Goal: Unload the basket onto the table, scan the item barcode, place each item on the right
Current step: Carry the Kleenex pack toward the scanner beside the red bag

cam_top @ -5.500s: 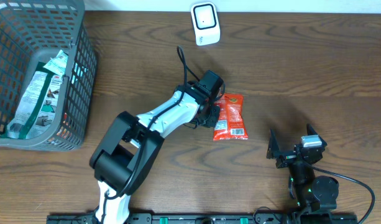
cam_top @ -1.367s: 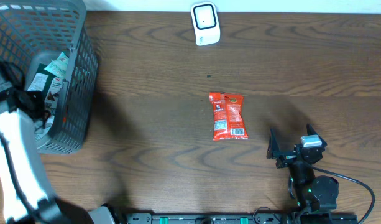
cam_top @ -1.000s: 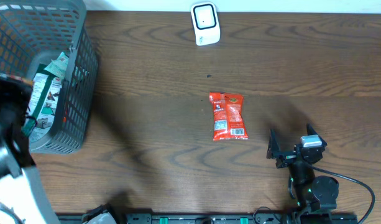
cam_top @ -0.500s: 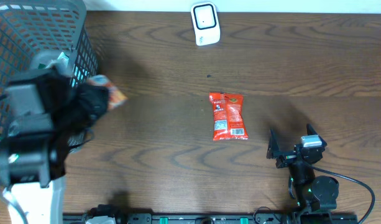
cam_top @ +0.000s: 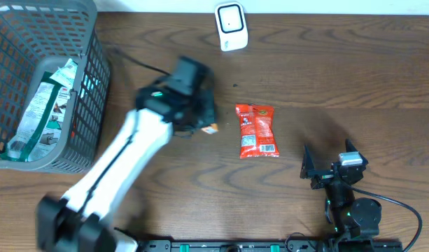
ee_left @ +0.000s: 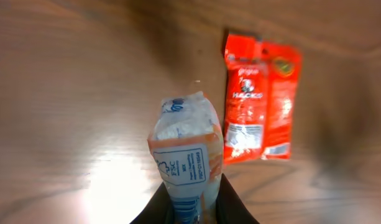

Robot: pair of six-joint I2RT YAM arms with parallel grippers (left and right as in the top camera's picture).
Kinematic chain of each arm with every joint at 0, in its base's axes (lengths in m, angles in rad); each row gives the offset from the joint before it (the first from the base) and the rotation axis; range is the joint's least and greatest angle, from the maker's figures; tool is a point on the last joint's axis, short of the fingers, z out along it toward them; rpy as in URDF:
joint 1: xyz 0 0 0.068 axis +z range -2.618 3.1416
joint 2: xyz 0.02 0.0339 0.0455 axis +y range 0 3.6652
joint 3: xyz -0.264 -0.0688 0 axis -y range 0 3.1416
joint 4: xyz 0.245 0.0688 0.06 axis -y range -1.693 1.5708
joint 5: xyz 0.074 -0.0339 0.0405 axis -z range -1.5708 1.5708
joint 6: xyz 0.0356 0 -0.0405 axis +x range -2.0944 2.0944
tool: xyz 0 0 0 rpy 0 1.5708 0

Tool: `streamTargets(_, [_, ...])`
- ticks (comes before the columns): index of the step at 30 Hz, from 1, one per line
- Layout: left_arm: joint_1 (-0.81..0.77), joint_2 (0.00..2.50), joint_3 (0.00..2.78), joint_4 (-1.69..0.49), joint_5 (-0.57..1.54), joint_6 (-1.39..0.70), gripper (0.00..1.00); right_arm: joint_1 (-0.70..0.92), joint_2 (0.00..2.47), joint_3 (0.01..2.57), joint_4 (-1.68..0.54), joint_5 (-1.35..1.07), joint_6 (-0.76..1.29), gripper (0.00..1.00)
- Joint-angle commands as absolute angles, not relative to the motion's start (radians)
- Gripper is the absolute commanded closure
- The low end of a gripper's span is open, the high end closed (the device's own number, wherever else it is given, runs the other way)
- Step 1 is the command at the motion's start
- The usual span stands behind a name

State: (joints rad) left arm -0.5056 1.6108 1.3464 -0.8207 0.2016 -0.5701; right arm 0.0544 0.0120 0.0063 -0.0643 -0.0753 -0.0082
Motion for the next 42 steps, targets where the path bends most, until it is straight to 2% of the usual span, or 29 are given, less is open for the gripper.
streamTargets(1, [-0.574, 1.744, 1.338, -0.768, 0.144, -0.554, 0.93, 0.044, 0.007, 0.005, -0.068, -0.08, -0.013, 0.01])
streamTargets(10, [-0.651, 1.909, 1.338, -0.689, 0.11, -0.554, 0.93, 0.044, 0.007, 0.005, -0.068, -0.08, -0.013, 0.01])
streamTargets(16, [-0.698, 1.921, 1.338, -0.676, -0.013, -0.554, 0.93, 0.044, 0.007, 0.005, -0.068, -0.08, -0.013, 0.01])
streamTargets(34, [-0.738, 1.943, 1.337, -0.672, -0.012, -0.555, 0.92, 0.044, 0.007, 0.005, -0.068, -0.08, -0.013, 0.01])
streamTargets(36, [-0.738, 1.943, 1.337, -0.672, -0.011, -0.562, 0.84, 0.044, 0.007, 0.005, -0.068, -0.08, -0.013, 0.01])
streamTargets(37, [-0.738, 1.943, 1.337, -0.672, -0.009, -0.562, 0.73, 0.044, 0.007, 0.005, -0.068, -0.08, -0.013, 0.01])
streamTargets(40, [-0.738, 1.943, 1.337, -0.672, -0.008, -0.562, 0.6, 0.044, 0.007, 0.005, -0.068, -0.08, -0.013, 0.01])
streamTargets(42, [-0.738, 1.943, 1.337, -0.672, -0.008, -0.562, 0.47, 0.044, 0.007, 0.005, -0.068, -0.08, -0.013, 0.01])
